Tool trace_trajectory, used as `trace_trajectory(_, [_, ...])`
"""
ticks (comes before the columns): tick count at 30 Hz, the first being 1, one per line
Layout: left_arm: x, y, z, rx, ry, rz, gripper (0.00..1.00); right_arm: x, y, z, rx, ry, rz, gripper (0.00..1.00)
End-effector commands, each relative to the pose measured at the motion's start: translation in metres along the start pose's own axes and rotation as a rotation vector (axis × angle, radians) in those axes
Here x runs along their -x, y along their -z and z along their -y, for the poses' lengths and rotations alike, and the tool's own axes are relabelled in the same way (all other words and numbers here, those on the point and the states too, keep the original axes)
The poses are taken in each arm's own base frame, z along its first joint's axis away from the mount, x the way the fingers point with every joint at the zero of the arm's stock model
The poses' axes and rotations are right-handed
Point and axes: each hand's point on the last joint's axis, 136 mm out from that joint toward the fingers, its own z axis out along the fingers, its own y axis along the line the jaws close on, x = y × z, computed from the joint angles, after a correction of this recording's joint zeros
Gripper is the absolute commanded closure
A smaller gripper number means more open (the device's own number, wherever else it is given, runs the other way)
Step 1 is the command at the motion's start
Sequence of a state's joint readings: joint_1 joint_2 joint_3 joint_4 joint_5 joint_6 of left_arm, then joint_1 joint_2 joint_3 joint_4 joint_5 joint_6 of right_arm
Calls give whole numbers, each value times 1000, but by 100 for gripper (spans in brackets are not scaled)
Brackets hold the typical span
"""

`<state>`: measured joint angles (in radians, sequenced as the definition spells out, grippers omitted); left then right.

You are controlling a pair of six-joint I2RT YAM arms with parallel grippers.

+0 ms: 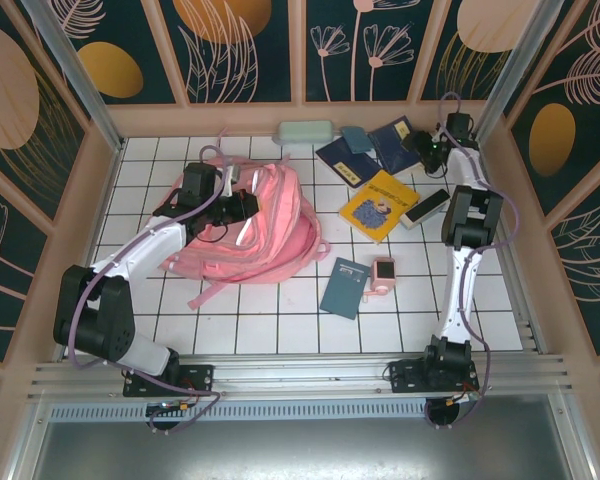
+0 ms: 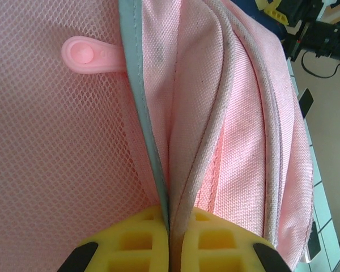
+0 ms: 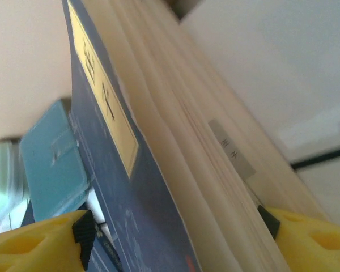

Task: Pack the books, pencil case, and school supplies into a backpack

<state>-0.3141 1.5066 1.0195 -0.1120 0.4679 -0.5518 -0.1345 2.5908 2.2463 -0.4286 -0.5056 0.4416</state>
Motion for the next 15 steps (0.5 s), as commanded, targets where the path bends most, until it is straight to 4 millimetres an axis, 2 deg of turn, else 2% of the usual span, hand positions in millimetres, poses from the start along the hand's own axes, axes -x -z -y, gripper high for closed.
trace_trajectory(1, [17,6,21,-84,8,72,100,-59,1,-29,27,7,-129,32])
trace_trajectory(3, [17,6,18,-69,23,77,100,-66,9,-38,47,-15,-108,35])
trace_trajectory(6, [18,5,15,-52,51,83,100,-65,14,-48,81,-63,-82,39])
trace_trajectory(12, [8,-4,9,-71,119,51,100,-49,11,-73,120,-98,-39,42])
trace_trajectory(15, [5,-8,8,-73,133,39,100,-44,12,-78,113,-96,-17,47])
